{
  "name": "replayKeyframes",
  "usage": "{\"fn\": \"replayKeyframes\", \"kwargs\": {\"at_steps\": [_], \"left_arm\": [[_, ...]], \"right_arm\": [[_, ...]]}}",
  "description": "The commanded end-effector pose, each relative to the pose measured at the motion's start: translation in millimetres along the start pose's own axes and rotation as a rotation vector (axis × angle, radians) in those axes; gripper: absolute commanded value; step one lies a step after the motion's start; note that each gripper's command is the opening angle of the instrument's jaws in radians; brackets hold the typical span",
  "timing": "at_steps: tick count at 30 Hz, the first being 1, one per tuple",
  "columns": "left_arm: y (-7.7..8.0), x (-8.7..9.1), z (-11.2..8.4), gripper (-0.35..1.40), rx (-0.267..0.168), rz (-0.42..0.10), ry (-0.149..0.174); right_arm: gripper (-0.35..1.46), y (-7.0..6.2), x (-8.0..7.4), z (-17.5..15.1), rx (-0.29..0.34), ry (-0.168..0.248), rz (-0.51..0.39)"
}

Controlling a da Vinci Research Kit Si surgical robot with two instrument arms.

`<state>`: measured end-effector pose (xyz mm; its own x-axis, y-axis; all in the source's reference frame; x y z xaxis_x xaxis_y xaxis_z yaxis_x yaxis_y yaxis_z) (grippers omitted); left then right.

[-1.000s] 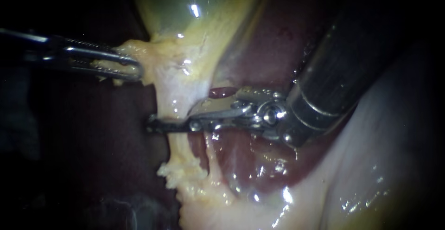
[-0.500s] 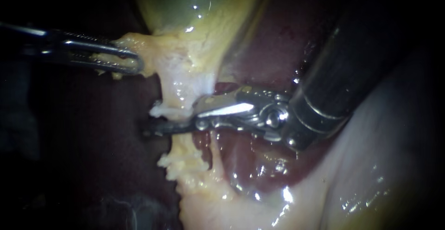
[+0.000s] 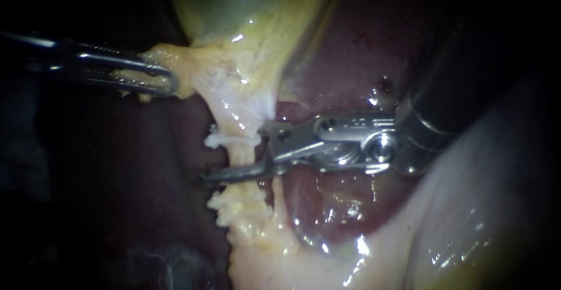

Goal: Going back third clip left tube

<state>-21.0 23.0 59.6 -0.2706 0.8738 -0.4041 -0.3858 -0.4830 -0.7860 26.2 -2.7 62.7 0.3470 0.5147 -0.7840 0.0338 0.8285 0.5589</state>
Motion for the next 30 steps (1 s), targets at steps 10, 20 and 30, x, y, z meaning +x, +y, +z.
{"fn": "replayKeyframes", "kwargs": {"at_steps": [10,20,30], "left_arm": [[-0.2,-0.1,0.0,-0.35,0.0,0.001,0.0],[-0.3,-0.2,-0.2,-0.35,-0.002,0.001,-0.001],[-0.3,-0.2,-0.2,-0.35,-0.002,0.001,-0.001]], "right_arm": [[0.5,-0.5,-1.0,-2.4,0.014,-0.018,-0.016],[0.5,-1.0,-1.2,-4.8,0.026,-0.018,-0.046],[0.5,-1.6,0.1,-10.3,0.009,-0.019,-0.162]]}}
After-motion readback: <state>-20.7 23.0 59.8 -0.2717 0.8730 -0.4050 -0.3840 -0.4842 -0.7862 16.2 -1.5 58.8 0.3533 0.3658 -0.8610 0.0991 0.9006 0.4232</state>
